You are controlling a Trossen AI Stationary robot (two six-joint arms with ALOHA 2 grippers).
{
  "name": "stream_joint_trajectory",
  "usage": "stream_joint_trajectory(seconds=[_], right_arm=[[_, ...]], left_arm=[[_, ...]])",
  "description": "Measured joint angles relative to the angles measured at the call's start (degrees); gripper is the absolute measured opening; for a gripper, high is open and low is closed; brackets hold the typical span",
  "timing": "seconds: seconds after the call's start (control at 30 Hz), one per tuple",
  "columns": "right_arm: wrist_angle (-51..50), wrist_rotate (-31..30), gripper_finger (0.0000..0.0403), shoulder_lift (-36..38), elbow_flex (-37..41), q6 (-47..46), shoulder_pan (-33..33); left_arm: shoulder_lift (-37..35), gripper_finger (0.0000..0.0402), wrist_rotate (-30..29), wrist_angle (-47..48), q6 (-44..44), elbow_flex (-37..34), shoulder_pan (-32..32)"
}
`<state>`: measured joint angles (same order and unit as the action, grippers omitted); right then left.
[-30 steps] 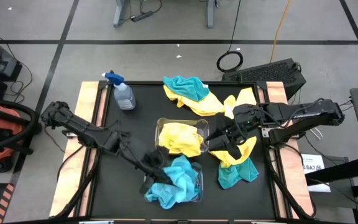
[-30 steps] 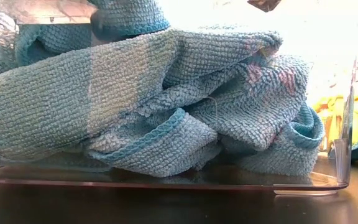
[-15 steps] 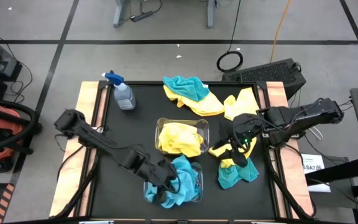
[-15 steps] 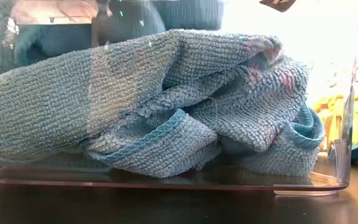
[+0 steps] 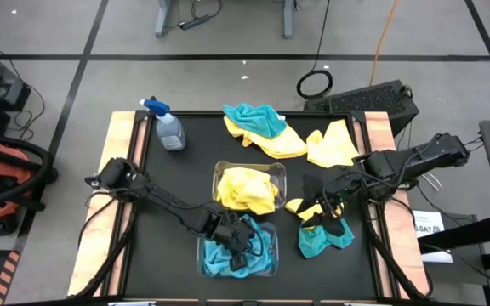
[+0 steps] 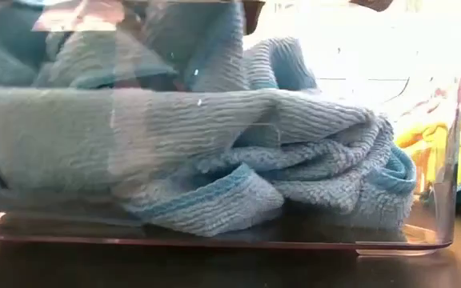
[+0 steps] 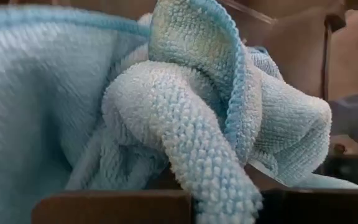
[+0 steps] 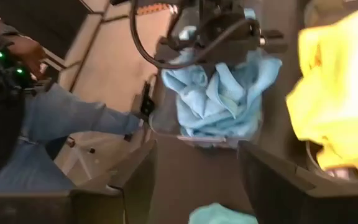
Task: Sort microfiber towel by color & place in baskets
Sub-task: Put the blue microfiber cloth into the bottom transparent bin
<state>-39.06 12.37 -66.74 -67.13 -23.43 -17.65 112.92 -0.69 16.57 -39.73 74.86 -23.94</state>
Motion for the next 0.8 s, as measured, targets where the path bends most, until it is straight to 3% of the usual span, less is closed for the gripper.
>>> stream_joint_trajectory(seconds=[0.2, 0.5, 0.6, 0.8], right_arm=[[-5.60, -2.41, 0.0212, 0.00, 0.00, -2.07, -2.32], [-12.58, -7.19, 0.0212, 0.00, 0.00, -4.45, -7.19], [-14.33, -8.63, 0.0212, 0.00, 0.00, -4.47, -8.42], [-17.66, -9.64, 0.0212, 0.00, 0.00, -4.46, -10.18]], left_arm=[[3.90, 0.0020, 3.09, -0.99, -1.35, 0.06, 0.73], [1.73, 0.0030, 4.79, -0.74, -0.01, -0.36, 0.92], [0.13, 0.0061, 5.59, -0.43, 1.92, -0.60, 0.58], [-3.01, 0.0163, 6.99, 0.54, 2.72, -0.71, -0.03]])
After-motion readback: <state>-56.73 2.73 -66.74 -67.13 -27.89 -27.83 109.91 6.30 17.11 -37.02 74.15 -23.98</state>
